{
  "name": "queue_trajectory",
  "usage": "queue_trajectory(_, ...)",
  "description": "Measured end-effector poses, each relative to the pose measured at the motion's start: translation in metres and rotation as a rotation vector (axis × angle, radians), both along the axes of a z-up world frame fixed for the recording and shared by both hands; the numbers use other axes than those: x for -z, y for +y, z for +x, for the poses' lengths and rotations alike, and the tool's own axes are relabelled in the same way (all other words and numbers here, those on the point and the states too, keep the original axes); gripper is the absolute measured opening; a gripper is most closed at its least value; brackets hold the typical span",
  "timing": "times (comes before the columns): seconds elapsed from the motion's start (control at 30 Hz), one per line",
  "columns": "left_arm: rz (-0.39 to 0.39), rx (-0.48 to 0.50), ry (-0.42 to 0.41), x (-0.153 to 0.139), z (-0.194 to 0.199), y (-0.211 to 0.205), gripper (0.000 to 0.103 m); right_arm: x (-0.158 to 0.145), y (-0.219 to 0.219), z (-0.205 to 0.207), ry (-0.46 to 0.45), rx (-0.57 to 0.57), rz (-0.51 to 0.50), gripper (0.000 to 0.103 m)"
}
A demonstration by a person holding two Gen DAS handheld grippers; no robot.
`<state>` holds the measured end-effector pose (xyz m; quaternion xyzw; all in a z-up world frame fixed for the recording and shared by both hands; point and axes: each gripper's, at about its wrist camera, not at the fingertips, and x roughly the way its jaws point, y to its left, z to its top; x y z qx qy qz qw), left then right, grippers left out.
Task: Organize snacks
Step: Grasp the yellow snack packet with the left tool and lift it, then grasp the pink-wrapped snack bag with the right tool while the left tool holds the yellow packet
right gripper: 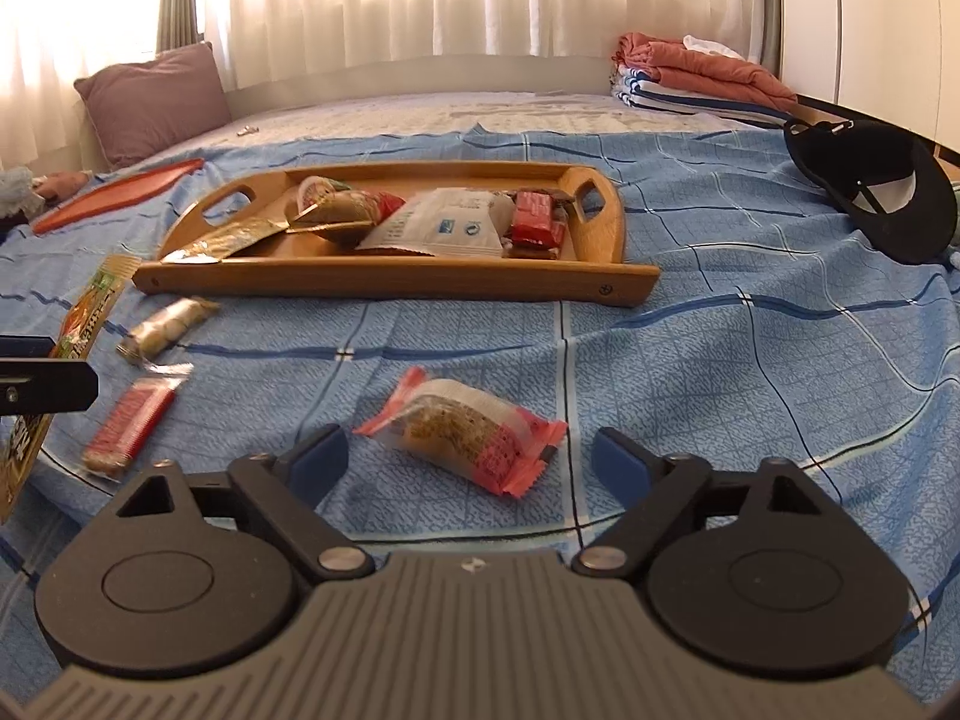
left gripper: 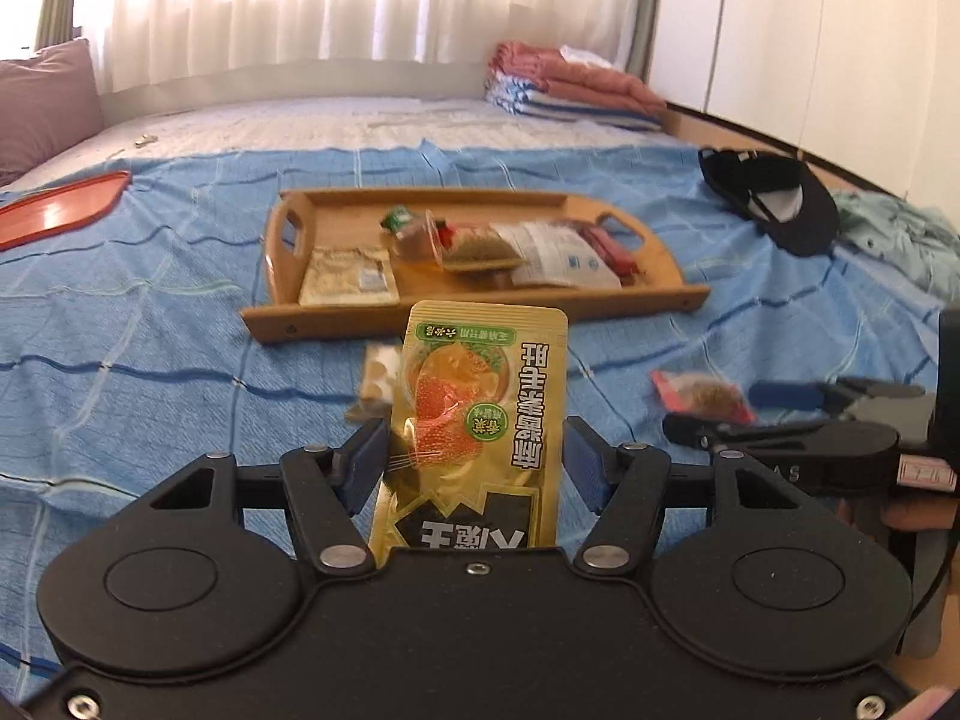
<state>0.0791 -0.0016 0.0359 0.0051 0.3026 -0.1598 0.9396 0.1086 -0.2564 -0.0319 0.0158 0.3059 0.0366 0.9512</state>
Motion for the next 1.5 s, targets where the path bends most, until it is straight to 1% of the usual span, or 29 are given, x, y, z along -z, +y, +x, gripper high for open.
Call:
queue_trajectory(0.03, -0.001, -0.007, -0.006, -0.003, 0.000, 0.001, 0.061, -0.001, 0.001, 0.001, 0.003, -0.001, 0.005, 0.083)
queue_trajectory(0.07, -0.004, -0.015, -0.011, -0.006, 0.001, 0.002, 0.061, -0.001, 0.002, 0.001, 0.009, -0.003, 0.004, 0.073)
queue_trajectory(0.2, -0.014, -0.056, -0.009, -0.018, 0.006, 0.009, 0.061, -0.004, 0.007, 0.000, 0.002, -0.003, -0.001, 0.069)
queue_trajectory(0.33, -0.036, -0.103, -0.006, -0.033, 0.014, 0.021, 0.061, -0.019, 0.004, -0.006, -0.026, 0.011, 0.042, 0.066)
queue_trajectory(0.37, -0.039, -0.111, -0.006, -0.037, 0.017, 0.023, 0.061, -0.025, 0.002, -0.007, -0.036, 0.014, 0.053, 0.064)
queue_trajectory(0.4, -0.041, -0.120, -0.009, -0.041, 0.019, 0.026, 0.061, -0.030, 0.001, -0.007, -0.048, 0.015, 0.058, 0.056)
queue_trajectory(0.43, -0.038, -0.126, -0.014, -0.045, 0.023, 0.028, 0.061, -0.036, 0.001, -0.006, -0.052, 0.019, 0.048, 0.041)
queue_trajectory(0.47, -0.033, -0.132, -0.018, -0.049, 0.026, 0.029, 0.061, -0.042, 0.001, -0.004, -0.054, 0.022, 0.042, 0.036)
queue_trajectory(0.57, -0.036, -0.150, -0.031, -0.057, 0.033, 0.031, 0.061, -0.054, -0.002, 0.004, -0.064, 0.025, 0.026, 0.036)
queue_trajectory(0.63, -0.046, -0.152, -0.034, -0.060, 0.036, 0.032, 0.061, -0.053, -0.003, 0.011, -0.042, 0.019, -0.007, 0.037)
queue_trajectory(0.67, -0.050, -0.150, -0.034, -0.060, 0.036, 0.031, 0.061, -0.050, -0.003, 0.014, -0.023, 0.019, -0.014, 0.055)
queue_trajectory(0.7, -0.049, -0.146, -0.032, -0.060, 0.037, 0.031, 0.061, -0.046, -0.005, 0.016, -0.001, 0.016, -0.006, 0.059)
queue_trajectory(0.77, -0.047, -0.138, -0.023, -0.057, 0.037, 0.029, 0.061, -0.036, -0.006, 0.017, 0.032, 0.010, 0.015, 0.072)
queue_trajectory(0.8, -0.047, -0.135, -0.016, -0.054, 0.038, 0.028, 0.061, -0.032, -0.006, 0.016, 0.038, -0.001, 0.020, 0.074)
queue_trajectory(0.87, -0.046, -0.132, -0.001, -0.049, 0.039, 0.027, 0.061, -0.024, -0.003, 0.016, 0.043, -0.015, 0.018, 0.084)
queue_trajectory(1.0, -0.041, -0.136, 0.013, -0.041, 0.044, 0.023, 0.061, -0.014, 0.007, 0.025, 0.073, -0.030, 0.015, 0.085)
queue_trajectory(1.07, -0.038, -0.139, 0.012, -0.039, 0.048, 0.021, 0.061, -0.009, 0.010, 0.034, 0.094, -0.031, 0.030, 0.085)
queue_trajectory(1.1, -0.038, -0.143, 0.012, -0.038, 0.050, 0.019, 0.061, -0.008, 0.011, 0.038, 0.105, -0.034, 0.044, 0.079)
queue_trajectory(1.17, -0.046, -0.148, 0.012, -0.038, 0.056, 0.019, 0.061, -0.008, 0.014, 0.043, 0.114, -0.046, 0.066, 0.055)
queue_trajectory(1.2, -0.049, -0.148, 0.010, -0.039, 0.059, 0.019, 0.061, -0.011, 0.016, 0.044, 0.111, -0.055, 0.068, 0.052)
queue_trajectory(1.23, -0.050, -0.149, 0.008, -0.039, 0.061, 0.019, 0.061, -0.014, 0.017, 0.045, 0.110, -0.062, 0.072, 0.047)
queue_trajectory(1.3, -0.051, -0.153, 0.004, -0.042, 0.068, 0.019, 0.061, -0.020, 0.017, 0.047, 0.108, -0.065, 0.085, 0.043)
queue_trajectory(1.33, -0.054, -0.157, 0.002, -0.043, 0.071, 0.020, 0.061, -0.023, 0.016, 0.048, 0.107, -0.071, 0.092, 0.029)
queue_trajectory(1.5, -0.065, -0.174, -0.002, -0.051, 0.090, 0.023, 0.061, -0.037, 0.013, 0.054, 0.094, -0.065, 0.091, 0.027)
